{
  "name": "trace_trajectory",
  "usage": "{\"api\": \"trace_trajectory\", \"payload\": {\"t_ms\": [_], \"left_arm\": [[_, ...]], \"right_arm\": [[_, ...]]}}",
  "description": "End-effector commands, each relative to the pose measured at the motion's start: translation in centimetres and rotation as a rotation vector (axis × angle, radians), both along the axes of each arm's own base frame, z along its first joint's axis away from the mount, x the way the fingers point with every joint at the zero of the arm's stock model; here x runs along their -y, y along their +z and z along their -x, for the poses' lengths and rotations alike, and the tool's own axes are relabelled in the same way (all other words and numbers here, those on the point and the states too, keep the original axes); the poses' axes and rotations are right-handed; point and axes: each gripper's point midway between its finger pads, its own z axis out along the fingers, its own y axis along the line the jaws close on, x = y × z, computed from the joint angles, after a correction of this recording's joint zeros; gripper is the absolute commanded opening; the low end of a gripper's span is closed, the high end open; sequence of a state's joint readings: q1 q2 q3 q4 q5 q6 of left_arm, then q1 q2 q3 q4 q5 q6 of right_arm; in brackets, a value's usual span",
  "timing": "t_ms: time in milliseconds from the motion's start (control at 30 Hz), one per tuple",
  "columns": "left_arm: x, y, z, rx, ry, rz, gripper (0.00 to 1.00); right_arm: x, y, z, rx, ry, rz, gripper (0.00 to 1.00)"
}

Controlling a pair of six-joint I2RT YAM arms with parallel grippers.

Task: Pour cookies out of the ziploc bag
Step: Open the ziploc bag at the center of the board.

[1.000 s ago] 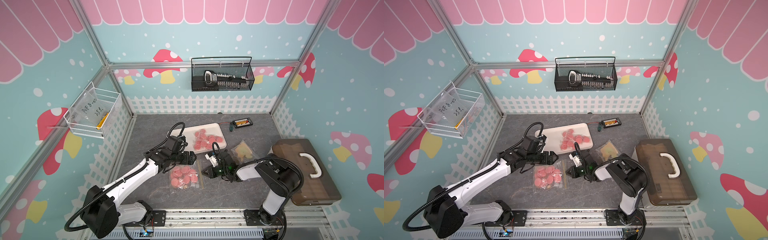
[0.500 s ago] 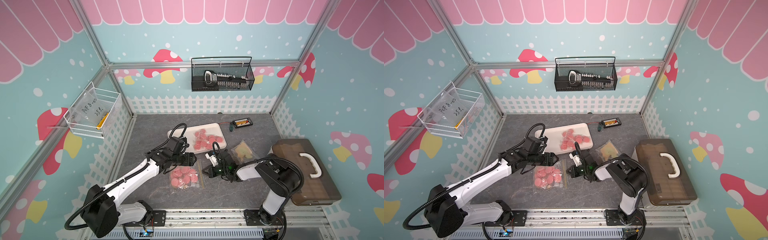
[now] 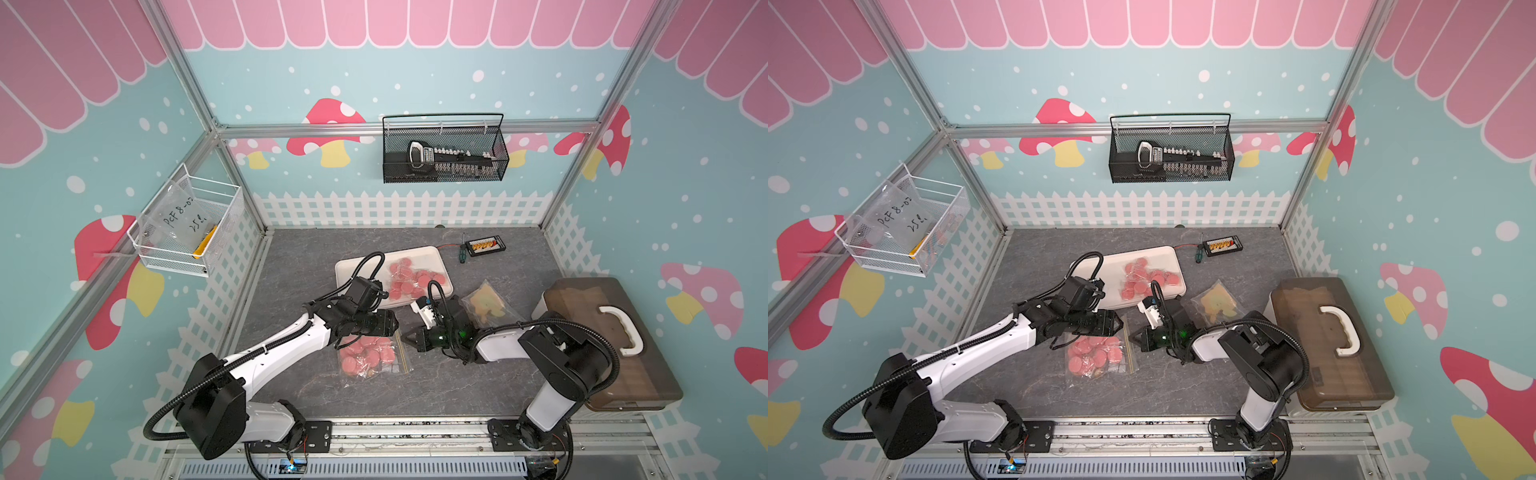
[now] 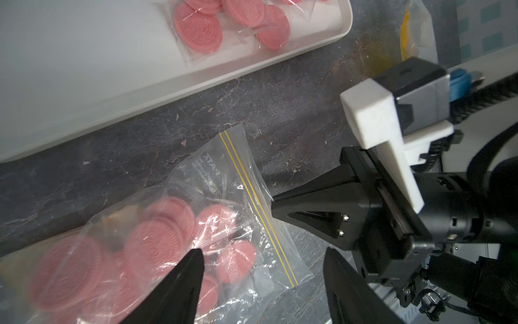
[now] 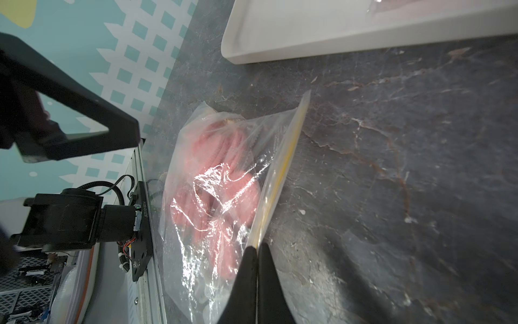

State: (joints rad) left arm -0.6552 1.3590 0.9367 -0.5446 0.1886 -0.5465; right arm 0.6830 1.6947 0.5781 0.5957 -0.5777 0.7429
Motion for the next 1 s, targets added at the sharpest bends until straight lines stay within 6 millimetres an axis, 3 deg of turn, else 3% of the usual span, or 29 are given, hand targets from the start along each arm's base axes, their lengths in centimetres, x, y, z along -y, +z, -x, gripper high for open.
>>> {"api": "trace_trajectory", "payload": {"t_ms": [0, 433, 733, 967], "left_arm": [[0.2, 0.4, -0.7, -0.005, 0.050, -0.001, 0.67], [2.0, -2.7, -0.5, -0.097, 0.054, -0.031, 0.50], [2.9, -5.3, -0.4, -0.142, 0.057, -0.090, 0.47], [2.7, -5.6, -1.1, -0.123, 0.076, -0.122, 0.43]], "right_arm": [[-0.4, 1.0, 0.5, 0.012, 0.017, -0.027, 0.00], [-0.7, 0.8, 0.4, -0.011, 0.008, -0.011, 0.00], [-0.6, 0.5, 0.5, -0.017, 0.008, -0.002, 0.00], [-0.5, 0.5, 0.5, -0.013, 0.006, 0.007, 0.00]]}}
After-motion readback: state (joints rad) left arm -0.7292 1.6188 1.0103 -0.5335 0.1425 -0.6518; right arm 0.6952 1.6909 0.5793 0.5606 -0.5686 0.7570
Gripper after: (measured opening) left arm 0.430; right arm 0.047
